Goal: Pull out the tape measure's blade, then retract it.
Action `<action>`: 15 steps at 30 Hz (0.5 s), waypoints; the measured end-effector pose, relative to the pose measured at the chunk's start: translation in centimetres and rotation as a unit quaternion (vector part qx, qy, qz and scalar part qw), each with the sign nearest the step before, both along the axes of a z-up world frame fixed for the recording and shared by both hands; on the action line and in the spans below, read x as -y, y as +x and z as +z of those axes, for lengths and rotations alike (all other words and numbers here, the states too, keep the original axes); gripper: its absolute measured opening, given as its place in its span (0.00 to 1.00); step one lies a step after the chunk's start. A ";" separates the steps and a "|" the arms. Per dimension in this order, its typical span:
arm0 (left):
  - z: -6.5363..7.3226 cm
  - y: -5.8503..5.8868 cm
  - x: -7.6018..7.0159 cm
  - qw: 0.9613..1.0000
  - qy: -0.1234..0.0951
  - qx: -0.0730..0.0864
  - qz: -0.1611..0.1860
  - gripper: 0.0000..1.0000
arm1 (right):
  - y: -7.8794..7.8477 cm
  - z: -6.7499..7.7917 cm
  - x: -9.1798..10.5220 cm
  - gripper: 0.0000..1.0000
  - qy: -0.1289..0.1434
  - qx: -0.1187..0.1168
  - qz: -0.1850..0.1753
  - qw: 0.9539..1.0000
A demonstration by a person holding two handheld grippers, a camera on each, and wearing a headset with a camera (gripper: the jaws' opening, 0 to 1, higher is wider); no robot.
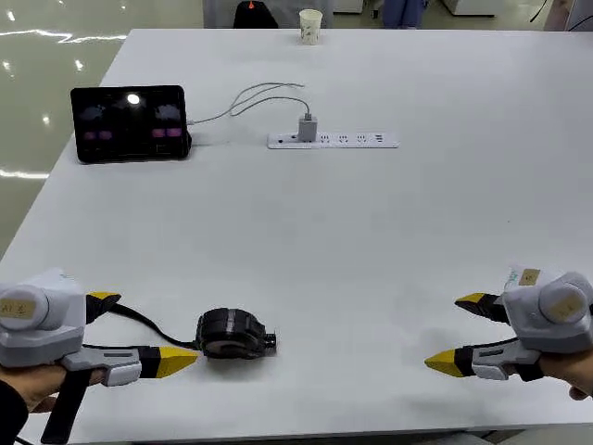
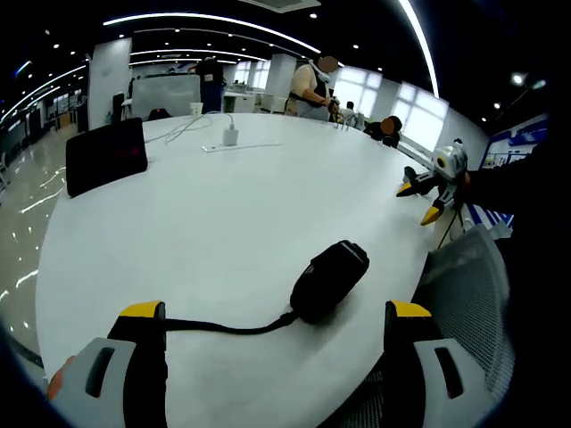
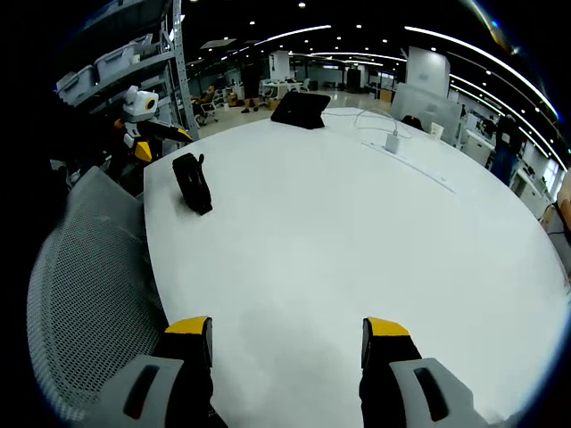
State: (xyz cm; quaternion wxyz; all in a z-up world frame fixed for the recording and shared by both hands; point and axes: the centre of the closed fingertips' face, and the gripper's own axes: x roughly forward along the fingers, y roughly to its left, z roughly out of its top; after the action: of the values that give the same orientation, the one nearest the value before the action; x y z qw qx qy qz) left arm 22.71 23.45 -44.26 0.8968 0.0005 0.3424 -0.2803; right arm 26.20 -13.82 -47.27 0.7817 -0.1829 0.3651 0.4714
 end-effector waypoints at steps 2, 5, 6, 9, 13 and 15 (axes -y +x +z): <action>0.0 -0.1 -0.1 1.000 0.002 0.004 0.000 0.99 | -0.1 -0.1 0.4 0.71 0.000 -0.002 -0.005 1.000; -0.3 -0.7 -0.1 1.000 0.004 -0.004 -0.010 0.99 | 0.1 0.0 1.3 0.76 0.004 0.000 -0.018 1.000; -0.4 -0.8 -0.1 1.000 0.008 -0.007 -0.013 0.99 | 0.2 0.0 1.5 0.77 0.004 0.001 -0.021 1.000; -0.8 -1.2 -0.3 1.000 0.011 -0.014 -0.018 0.99 | 0.3 0.0 2.2 0.83 0.007 0.002 -0.030 1.000; -0.9 -1.3 -0.7 1.000 0.008 -0.021 -0.015 0.99 | 0.1 0.4 2.9 0.89 0.013 0.006 -0.033 0.999; -0.9 -1.3 -1.0 1.000 0.013 -0.020 -0.013 0.99 | 0.2 0.5 3.3 0.91 0.013 0.009 -0.037 0.999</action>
State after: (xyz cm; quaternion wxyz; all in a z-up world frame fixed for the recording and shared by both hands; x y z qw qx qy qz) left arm 21.46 24.41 -45.18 0.8861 0.0105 0.3636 -0.2871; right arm 26.41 -17.16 -46.81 0.8039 -0.1637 0.3587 0.4453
